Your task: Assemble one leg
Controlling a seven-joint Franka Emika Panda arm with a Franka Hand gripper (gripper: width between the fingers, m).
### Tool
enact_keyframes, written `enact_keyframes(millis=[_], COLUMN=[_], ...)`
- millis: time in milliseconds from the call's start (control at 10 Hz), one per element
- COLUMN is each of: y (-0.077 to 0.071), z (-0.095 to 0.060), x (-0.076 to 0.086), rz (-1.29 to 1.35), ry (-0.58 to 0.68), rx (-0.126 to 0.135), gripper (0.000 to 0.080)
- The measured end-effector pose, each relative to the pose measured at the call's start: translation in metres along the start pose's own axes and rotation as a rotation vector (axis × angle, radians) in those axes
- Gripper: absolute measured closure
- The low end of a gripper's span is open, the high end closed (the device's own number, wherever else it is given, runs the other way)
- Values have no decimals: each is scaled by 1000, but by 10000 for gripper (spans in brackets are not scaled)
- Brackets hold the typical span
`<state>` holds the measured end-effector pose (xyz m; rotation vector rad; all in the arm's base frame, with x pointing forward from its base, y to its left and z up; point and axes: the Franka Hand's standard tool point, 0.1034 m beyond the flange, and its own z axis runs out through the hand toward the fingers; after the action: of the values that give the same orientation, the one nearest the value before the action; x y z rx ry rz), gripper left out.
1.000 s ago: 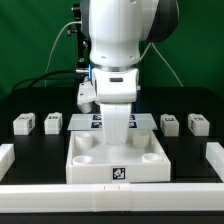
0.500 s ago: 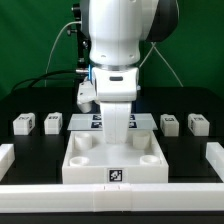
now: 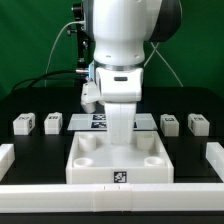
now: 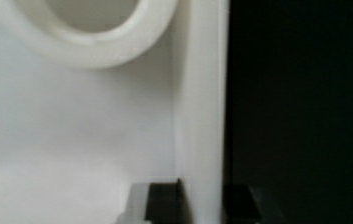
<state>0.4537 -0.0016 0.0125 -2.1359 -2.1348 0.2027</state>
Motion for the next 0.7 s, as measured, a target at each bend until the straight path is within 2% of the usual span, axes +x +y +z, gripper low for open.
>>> enact_keyframes(millis=[200, 500, 700], y=[7, 26, 34], z=[-1, -5, -7], x=[21, 54, 68], rz=[16, 45, 60], ry=[4, 16, 23], rx=[-7, -22, -32], gripper=[719, 719, 719])
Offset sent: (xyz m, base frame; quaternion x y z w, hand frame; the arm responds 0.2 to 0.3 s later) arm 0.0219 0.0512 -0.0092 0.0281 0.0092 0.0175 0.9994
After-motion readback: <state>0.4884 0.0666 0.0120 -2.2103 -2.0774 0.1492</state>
